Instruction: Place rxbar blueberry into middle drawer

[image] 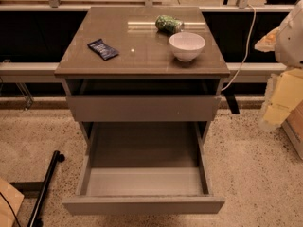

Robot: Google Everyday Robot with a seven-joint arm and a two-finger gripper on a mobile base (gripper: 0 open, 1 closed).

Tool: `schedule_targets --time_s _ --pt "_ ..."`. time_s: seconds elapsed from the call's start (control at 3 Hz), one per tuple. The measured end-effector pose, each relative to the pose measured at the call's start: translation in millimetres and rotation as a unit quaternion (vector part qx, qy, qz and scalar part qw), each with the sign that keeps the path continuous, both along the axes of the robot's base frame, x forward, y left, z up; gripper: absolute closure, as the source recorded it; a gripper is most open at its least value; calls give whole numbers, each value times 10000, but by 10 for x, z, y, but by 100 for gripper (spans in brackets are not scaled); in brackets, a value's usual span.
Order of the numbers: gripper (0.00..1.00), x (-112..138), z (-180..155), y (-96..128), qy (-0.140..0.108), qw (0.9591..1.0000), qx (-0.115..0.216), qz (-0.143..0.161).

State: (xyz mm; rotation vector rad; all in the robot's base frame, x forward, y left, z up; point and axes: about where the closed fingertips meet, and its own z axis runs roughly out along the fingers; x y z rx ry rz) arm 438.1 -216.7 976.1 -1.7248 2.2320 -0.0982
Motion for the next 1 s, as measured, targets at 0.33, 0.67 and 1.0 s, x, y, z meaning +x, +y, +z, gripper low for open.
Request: schedule_targets --time_s 0.33,0.67,1.0 --pt "0 0 0 0 0 10000 0 0" --pt "0 133 51 -1 -250 9982 351 -413" --pt "0 457 128 -25 -690 9837 1260 -1086"
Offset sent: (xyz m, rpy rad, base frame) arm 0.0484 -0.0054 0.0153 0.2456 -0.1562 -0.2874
